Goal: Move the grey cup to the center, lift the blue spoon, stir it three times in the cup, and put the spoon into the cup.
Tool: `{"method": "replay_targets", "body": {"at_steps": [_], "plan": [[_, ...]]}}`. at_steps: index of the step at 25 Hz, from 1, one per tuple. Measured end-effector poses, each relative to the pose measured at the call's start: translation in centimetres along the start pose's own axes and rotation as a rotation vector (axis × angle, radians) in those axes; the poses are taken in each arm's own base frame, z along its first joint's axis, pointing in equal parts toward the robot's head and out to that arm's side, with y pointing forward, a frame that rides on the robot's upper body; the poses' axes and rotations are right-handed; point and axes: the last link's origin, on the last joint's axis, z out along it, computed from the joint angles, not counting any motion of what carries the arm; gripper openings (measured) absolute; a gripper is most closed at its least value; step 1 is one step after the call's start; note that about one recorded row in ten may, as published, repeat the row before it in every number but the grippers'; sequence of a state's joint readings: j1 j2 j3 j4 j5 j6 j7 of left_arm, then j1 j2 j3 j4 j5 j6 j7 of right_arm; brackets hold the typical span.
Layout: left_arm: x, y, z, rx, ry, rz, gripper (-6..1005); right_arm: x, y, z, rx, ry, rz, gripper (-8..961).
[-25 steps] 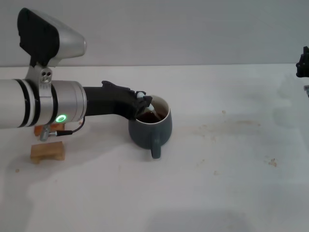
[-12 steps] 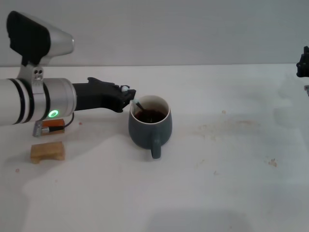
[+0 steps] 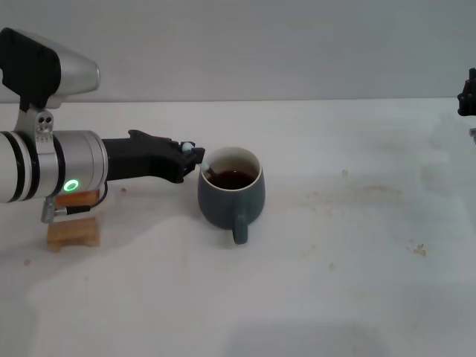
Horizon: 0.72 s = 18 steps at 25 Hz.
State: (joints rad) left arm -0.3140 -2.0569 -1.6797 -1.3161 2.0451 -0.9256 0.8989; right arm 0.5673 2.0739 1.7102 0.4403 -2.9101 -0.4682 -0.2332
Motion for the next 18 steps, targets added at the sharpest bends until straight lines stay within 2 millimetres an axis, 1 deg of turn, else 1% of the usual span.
{"method": "replay_targets", "body": {"at_steps": [6, 10, 14, 18], "plan": [[-0.1, 0.5, -0.3, -0.047, -0.004, 0.002, 145, -0.1, 0.0, 0.0, -0.003, -0.003, -0.005, 61], [0.0, 0.3, -0.6, -0.05, 0.021, -0.022, 145, -0.1, 0.0, 0.0, -0.003, -0.006, -0.007, 61], [-0.1, 0.1, -0.7, -0.039, 0.028, -0.029, 370, -0.2, -0.1, 0.0, 0.0, -0.01, -0.008, 61], [-0.1, -0.5, -1.1, -0.004, 0.073, -0.034, 512, 0.0, -0.4, -0.1, 0.012, -0.01, -0.001, 60]]}}
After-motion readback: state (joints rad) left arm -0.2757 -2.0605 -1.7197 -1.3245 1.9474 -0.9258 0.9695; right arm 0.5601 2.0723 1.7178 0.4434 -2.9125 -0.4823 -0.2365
